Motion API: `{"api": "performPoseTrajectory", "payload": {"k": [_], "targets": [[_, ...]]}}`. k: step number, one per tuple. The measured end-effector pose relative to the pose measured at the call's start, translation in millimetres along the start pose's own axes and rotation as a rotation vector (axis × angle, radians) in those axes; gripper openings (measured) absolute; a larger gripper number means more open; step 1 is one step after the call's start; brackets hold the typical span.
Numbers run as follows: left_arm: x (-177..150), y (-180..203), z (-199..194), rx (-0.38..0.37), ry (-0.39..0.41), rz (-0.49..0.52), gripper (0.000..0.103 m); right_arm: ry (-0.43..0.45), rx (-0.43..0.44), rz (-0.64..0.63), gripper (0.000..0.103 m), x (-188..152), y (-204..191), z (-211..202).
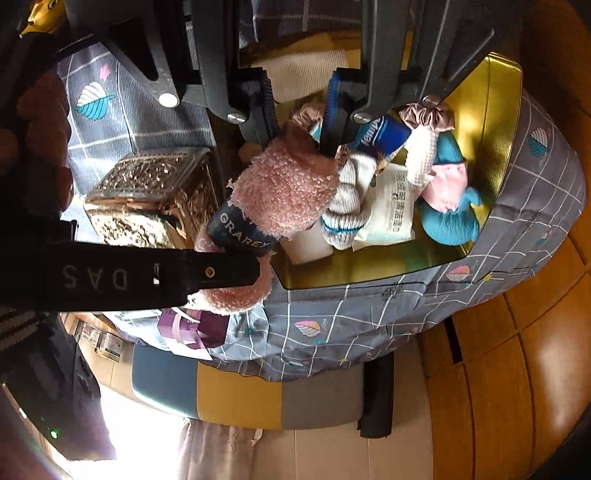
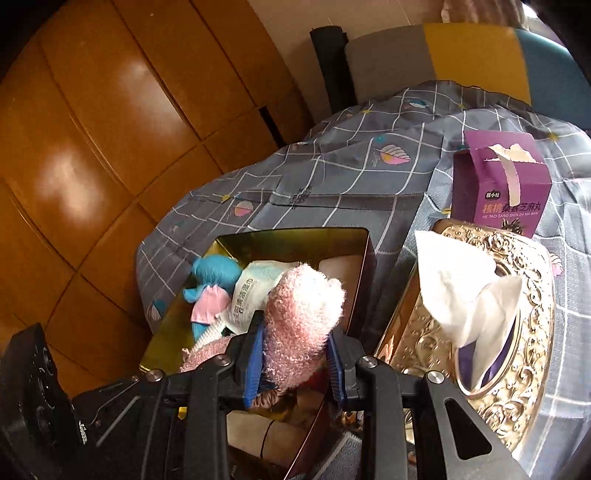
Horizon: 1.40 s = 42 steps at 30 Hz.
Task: Organize soft objects
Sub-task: 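Carry the pink towel roll over the gold tray and lower it in with the right gripper, then open the right gripper and withdraw it from the tray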
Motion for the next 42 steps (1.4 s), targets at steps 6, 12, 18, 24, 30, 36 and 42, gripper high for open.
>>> {"api": "performPoseTrajectory", "payload": {"k": [6,12,18,24,30,36,42], "targets": [[-24,-22,-2,-0.023,-0.052,-0.028,0.021,-0.056,0.006,-0.032,0.03,-11,-17,12],[-41,-53,11,-0.004,-0.12,-0.118,0.02,-0.152,0.035,-0.105,0.03,-22,-44,45],[-40,-62,37,0.004,-0.171,-0.172,0.023,-0.234,-0.004,-0.142,0.03,-21,-47,80],[-26,-68,50,-0.001,-0.177,-0.228,0.034,-0.243,-0.074,-0.149,0.03,-7,-40,105],[-32,-72,42,0.0,-0.177,-0.252,0.041,-0.239,-0.024,-0.123,0.038,-3,-36,98],[-34,-75,30,0.023,-0.169,-0.272,0.041,-0.163,-0.003,-0.082,0.061,2,-33,74],[-33,-82,15,0.057,-0.121,-0.296,0.041,-0.129,-0.017,-0.182,0.042,-1,-51,62]]}}
Point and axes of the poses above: each gripper's, at about its wrist camera, not at the fingertips, and z roughly the way its jaws point, y to its right, x to its top, the point moved 2 cm from there along z, roughly the way its jaws point, and after that the axes turned 2 degrees about x, right-handed, at the moved point
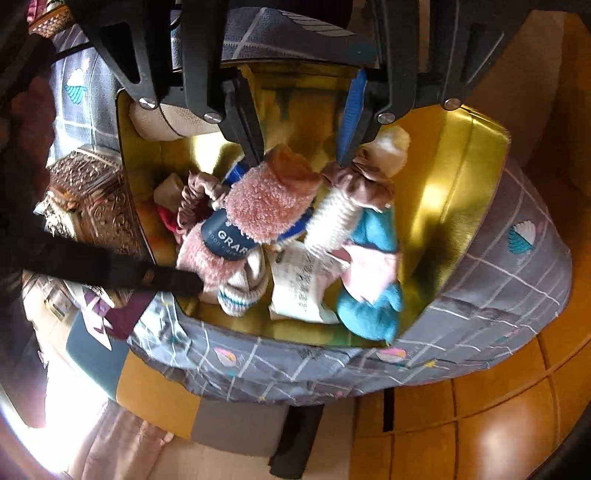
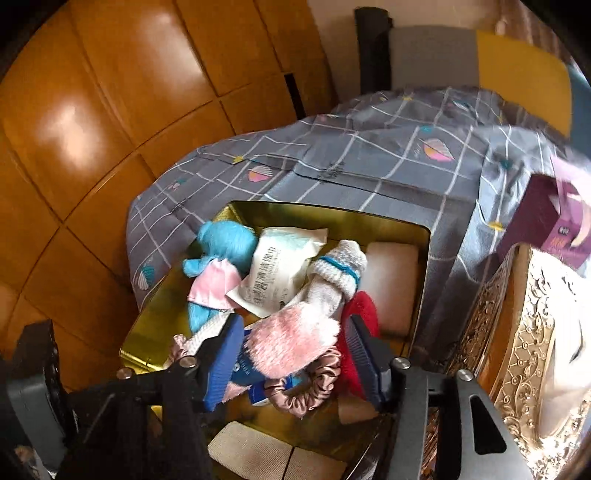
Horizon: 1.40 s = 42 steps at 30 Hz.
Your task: Organize soft objects
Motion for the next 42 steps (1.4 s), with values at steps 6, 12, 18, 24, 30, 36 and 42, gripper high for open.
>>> {"api": "performPoseTrajectory", "payload": {"k": [6,12,18,24,30,36,42], "targets": [[10,-7,-11,0.066,0.058,-0.024,0.041,-0.059,-0.051,-0.075,0.03,-6,-8,31],[19,-11,-23,0.096,0.113,-0.04,0.042,-0.032,-0.047,-0.051,0.03,-6,-3,21],[22,-8,-35,0.128,0.16,-0.03,0.042,0.04,-0.113,-0.039,0.045,-13,-3,-3],[27,-1,-48,0.124,0.207,-0.03,0.042,0.119,-0.214,-0.038,0.059,-21,-4,-30],[37,21,-64,0.142,0.277,-0.007,0.043,0.205,-0.341,0.0,0.075,-35,4,-62],[40,44,-74,0.195,0.342,0.017,0.048,0.242,-0.423,0.055,0.079,-51,20,-84],[35,51,-81,0.226,0.372,0.018,0.049,0.238,-0.456,0.111,0.08,-64,35,-90]]}}
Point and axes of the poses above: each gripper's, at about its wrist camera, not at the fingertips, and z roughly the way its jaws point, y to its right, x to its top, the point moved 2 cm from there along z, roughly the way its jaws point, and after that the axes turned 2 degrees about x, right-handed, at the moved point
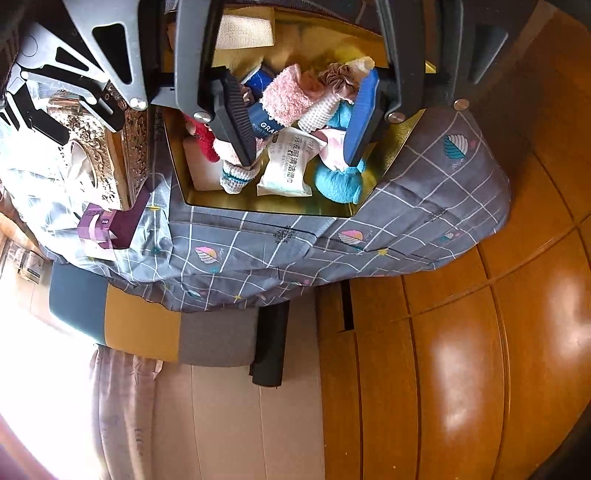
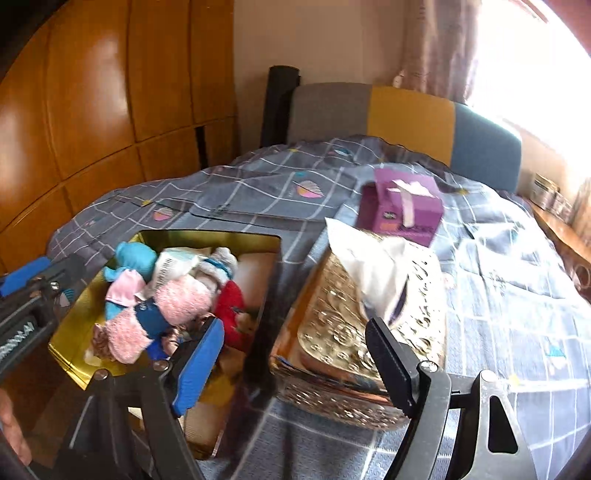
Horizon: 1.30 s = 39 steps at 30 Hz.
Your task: Organize soft objects
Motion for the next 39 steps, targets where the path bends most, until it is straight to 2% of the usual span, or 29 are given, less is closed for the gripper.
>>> {"api": "performPoseTrajectory", "payload": {"k": [4,12,39], "targets": [[-2,-2,0,-0.017,-0.012,-0.017,0.049,0.004,-0.004,0.02,0.08,-2,6,-1],[-4,1,-2,0.003,-0.008,-0.005,0.049,0.017,0.001,0.016,0.081,-3,4,-3],[-9,0,0,0.005,-0.027,-0.012,0.049,0.01,0.005,-0.003,0.081,-4,-6,0]]}}
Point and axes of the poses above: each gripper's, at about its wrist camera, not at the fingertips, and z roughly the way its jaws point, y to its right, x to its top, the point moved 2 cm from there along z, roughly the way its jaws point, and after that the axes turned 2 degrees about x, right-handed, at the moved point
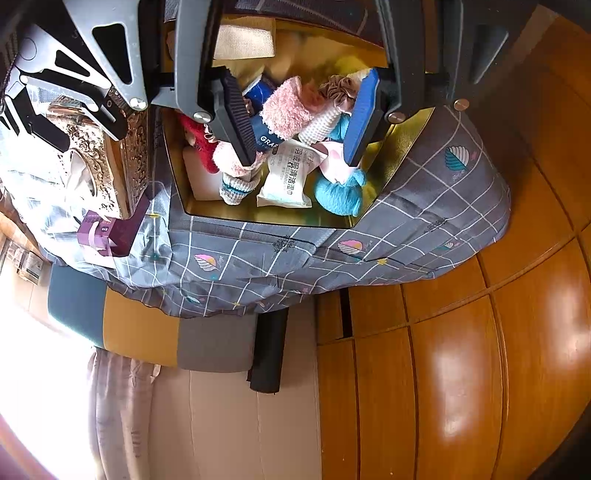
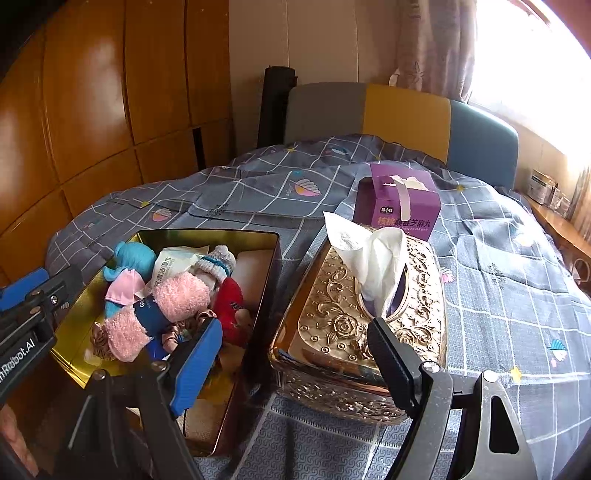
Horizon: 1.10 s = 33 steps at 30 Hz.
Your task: Organize soft objects
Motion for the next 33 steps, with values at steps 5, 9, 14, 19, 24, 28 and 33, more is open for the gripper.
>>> {"api": "performPoseTrajectory", "payload": {"k": [5,9,14,19,24,28,33], "targets": [[-0.1,-1.2,0.3,0.001,-0.001,0.001,0.049,0.0,0.0,0.0,0.081,-0.1,0.0,0.1],[-1.2,-2.4,0.5,0.002,-0.005,-0.004,0.049,0.001,0.0,-0.001,0.081,-0.4,-0.2,0.0],[-2.5,-4.0,0.5,0.001,-0.008,-0.005,0.049,0.0,0.0,-0.002,0.081,-0.9,-0.8,0.1],[-3.4,-3.7,0.0,-0.001,-0.008,-0.001,0.049,-0.003,0.0,-0.006,0.081,-1.1,-2.6,0.3],[-2.8,-3.5,-1.0,-0.001,-0.006,-0.002,0.049,-0.002,-0.001,-0.008,0.081,-1.2,-3.2,0.1],[-3.4,-3.2,-1.0,0.001,-0.005,-0.001,0.049,-0.004,-0.001,-0.007,0.081,-1.5,-3.5,0.2],[-3.0,-3.2,-1.1,0.003,-0.004,0.006,0.049,-0.004,0.0,-0.007,0.081,-1.8,-3.8,0.0]]}}
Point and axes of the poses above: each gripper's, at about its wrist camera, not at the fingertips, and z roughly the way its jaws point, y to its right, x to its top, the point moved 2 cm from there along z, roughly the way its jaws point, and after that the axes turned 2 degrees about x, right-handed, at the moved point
